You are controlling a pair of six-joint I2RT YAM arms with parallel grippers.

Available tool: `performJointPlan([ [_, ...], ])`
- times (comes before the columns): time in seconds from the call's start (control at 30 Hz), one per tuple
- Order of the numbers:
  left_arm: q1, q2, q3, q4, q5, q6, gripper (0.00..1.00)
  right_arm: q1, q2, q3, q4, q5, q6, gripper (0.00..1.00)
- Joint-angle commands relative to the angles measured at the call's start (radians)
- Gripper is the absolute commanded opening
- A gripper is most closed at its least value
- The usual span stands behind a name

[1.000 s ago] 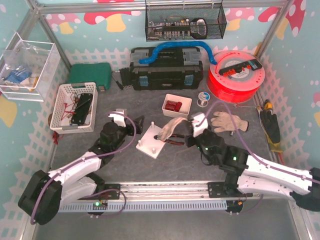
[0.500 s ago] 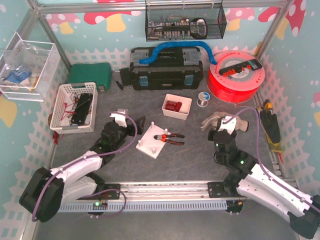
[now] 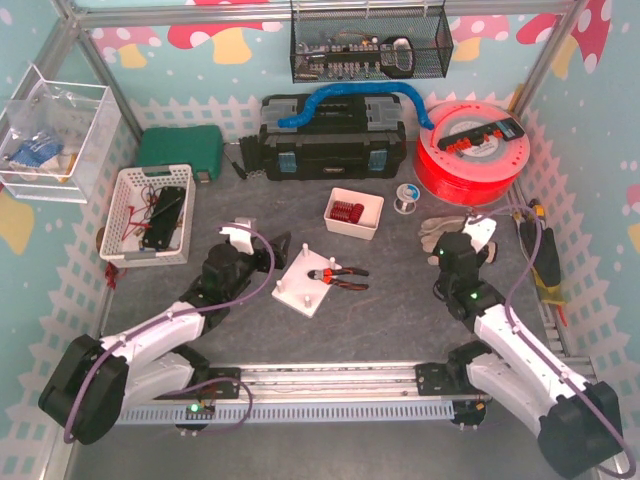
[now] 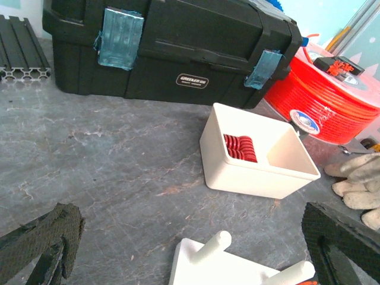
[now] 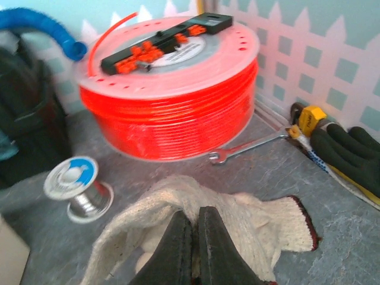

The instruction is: Install the large spring

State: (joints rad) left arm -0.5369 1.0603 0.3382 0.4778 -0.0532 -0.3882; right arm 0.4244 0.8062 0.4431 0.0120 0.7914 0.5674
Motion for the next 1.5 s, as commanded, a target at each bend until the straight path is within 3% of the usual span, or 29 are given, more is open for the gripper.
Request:
performJointPlan([
  [0.0,0.004,-0.009,0.0,0.017,-0.01,0.015,0.99,-0.107,0.028,-0.021,0.086,-0.129,0.093,0.0],
  [0.1,0.003,-0.005,0.0,0.02,-0.014,0.017,0.99,-0.136,0.049,-0.071,0.071,-0.198,0.148,0.06],
  [0.37,0.003,0.023,0.013,0.02,-0.006,0.02,0.99,-0.142,0.103,-0.115,-0.069,-0.209,0.29,0.58],
  [0.5,0.003,0.028,0.014,0.021,-0.009,0.023,0.99,-0.142,0.108,-0.091,-0.128,-0.219,0.295,0.74],
  [0.6,0.004,0.031,0.014,0.02,-0.012,0.025,0.99,-0.142,0.095,-0.076,-0.132,-0.252,0.251,0.8],
  [0.83,0.003,0.032,0.009,0.034,-0.001,0.011,0.99,-0.141,0.096,-0.028,-0.02,-0.642,0.018,0.77],
  [1.07,0.004,0.037,0.009,0.062,0.083,0.013,0.99,-0.099,0.237,0.026,0.054,-0.95,-0.139,0.65],
  [1.13,0.003,0.031,0.004,0.071,0.096,0.013,0.99,-0.039,0.271,0.045,0.063,-0.955,-0.197,0.6],
  [1.23,0.004,0.022,-0.002,0.07,0.088,0.013,0.99,0.104,0.318,0.067,0.071,-0.839,-0.29,0.57],
  [1.47,0.003,0.015,-0.004,0.055,0.044,0.01,0.99,0.255,0.346,0.0,0.223,-0.926,-0.436,0.41],
])
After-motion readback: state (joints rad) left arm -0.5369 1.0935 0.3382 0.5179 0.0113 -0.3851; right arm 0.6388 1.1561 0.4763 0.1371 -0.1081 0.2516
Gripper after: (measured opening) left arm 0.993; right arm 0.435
